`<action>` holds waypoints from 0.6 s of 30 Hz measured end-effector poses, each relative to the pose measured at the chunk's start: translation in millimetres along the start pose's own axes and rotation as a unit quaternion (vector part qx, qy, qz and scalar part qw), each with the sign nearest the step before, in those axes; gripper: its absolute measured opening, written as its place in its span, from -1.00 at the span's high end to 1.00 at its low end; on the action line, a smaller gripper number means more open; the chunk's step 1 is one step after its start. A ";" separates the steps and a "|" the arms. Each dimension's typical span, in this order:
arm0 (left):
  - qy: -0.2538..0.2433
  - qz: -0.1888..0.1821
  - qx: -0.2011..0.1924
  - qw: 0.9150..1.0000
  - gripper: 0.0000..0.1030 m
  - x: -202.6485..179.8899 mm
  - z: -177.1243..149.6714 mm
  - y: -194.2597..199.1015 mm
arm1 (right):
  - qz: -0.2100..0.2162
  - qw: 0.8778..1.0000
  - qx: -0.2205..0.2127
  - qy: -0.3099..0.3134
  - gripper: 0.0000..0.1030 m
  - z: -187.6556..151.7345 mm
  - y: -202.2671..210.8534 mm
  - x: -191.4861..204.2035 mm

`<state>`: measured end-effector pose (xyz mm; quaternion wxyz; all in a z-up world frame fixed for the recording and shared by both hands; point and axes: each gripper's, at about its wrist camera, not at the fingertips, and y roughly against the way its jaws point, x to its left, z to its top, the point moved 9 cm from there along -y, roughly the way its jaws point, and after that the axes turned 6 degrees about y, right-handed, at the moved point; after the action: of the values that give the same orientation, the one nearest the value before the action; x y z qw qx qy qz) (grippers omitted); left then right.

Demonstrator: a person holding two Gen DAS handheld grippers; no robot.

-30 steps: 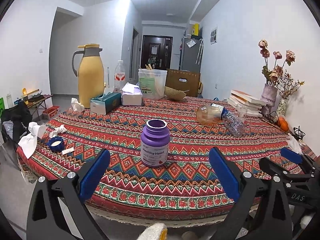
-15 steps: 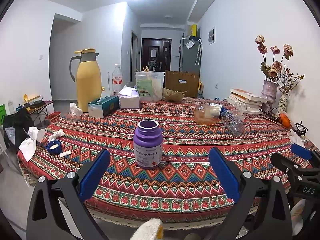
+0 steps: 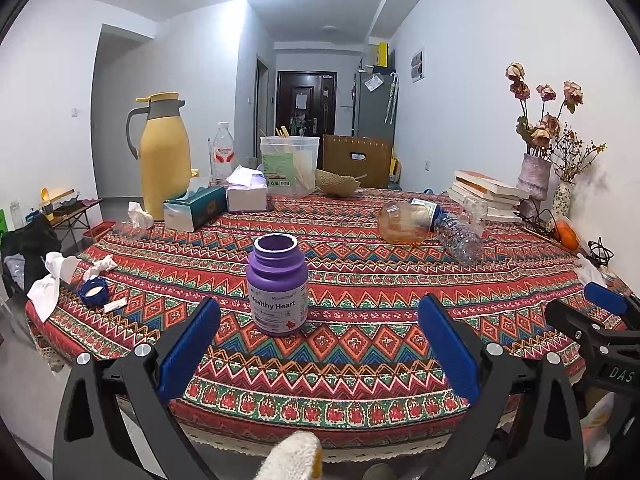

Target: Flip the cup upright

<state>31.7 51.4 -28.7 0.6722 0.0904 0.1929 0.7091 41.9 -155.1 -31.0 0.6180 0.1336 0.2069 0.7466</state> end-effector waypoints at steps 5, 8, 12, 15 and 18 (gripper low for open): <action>-0.003 0.001 0.003 1.000 -0.87 -3.1 -1.7 -1.3 | 0.002 1.000 0.002 0.000 -0.86 -0.3 -1.0 0.1; -0.003 0.003 0.002 1.000 -0.87 -2.9 -1.9 -1.0 | 0.002 1.000 0.003 0.000 -0.86 -1.4 -1.0 -0.3; -0.002 0.005 0.001 1.000 -0.87 -2.2 -1.2 -0.3 | 0.002 1.000 0.003 -0.001 -0.86 -1.4 -1.4 -0.6; -0.001 0.007 -0.001 1.000 -0.87 -1.5 -0.8 -0.1 | 0.002 1.000 0.003 0.000 -0.86 -1.2 -1.6 -0.6; 0.001 0.007 0.000 1.000 -0.87 0.0 -1.2 0.3 | 0.002 1.000 0.003 0.000 -0.86 -0.8 -1.7 -0.8</action>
<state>31.0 51.3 -29.7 0.6667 0.0913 0.1931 0.7140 43.2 -155.7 -32.5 0.6165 0.1360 0.2086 0.7469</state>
